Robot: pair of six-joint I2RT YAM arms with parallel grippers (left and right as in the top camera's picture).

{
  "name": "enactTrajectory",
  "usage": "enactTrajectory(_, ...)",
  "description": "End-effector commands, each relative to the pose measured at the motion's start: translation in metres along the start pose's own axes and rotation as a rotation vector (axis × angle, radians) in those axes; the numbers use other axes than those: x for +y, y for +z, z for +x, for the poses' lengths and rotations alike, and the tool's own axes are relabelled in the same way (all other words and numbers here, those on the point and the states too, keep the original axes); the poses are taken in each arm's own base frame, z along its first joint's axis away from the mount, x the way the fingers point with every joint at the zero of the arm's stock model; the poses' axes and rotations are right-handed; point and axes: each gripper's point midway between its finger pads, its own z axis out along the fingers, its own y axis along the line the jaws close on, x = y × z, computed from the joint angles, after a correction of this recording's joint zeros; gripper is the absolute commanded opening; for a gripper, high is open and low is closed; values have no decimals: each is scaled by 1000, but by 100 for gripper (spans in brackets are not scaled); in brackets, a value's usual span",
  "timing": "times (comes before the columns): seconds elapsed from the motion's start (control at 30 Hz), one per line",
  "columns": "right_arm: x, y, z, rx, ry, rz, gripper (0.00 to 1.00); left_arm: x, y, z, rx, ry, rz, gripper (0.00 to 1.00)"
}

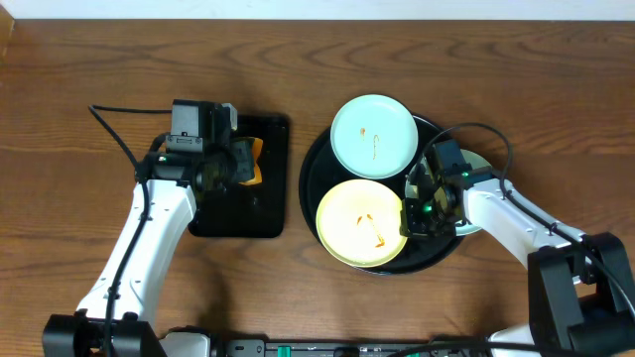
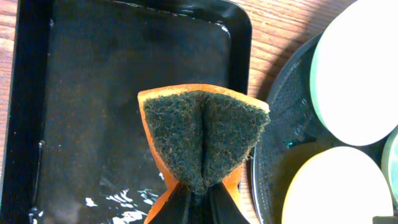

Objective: Clean dirty plates on tray and stack at the side

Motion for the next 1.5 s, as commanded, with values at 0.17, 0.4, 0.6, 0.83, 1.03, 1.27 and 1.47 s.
enactTrajectory(0.17, 8, 5, -1, -8, -31, -1, 1, -4, -2, 1, 1, -12, 21, 7)
enactTrajectory(0.4, 9, 5, -3, -18, -33, -4, 1, -4, -2, 2, 3, -12, 20, 8)
enactTrajectory(0.6, 9, 5, -3, -18, -30, -4, 1, -4, -2, 0, -1, -11, 18, 8)
enactTrajectory(0.83, 9, 5, -3, -18, -30, -4, 1, -15, -9, -39, -165, 31, 62, 8)
enactTrajectory(1.03, 9, 5, -3, -18, -30, -5, 1, -37, -41, -90, -409, 92, 128, 8)
enactTrajectory(1.27, 9, 5, -3, -18, -30, -4, 1, -54, -81, -119, -591, 139, 177, 8)
enactTrajectory(1.47, 9, 5, -3, -18, -30, -4, 1, -62, -104, -128, -671, 159, 199, 7)
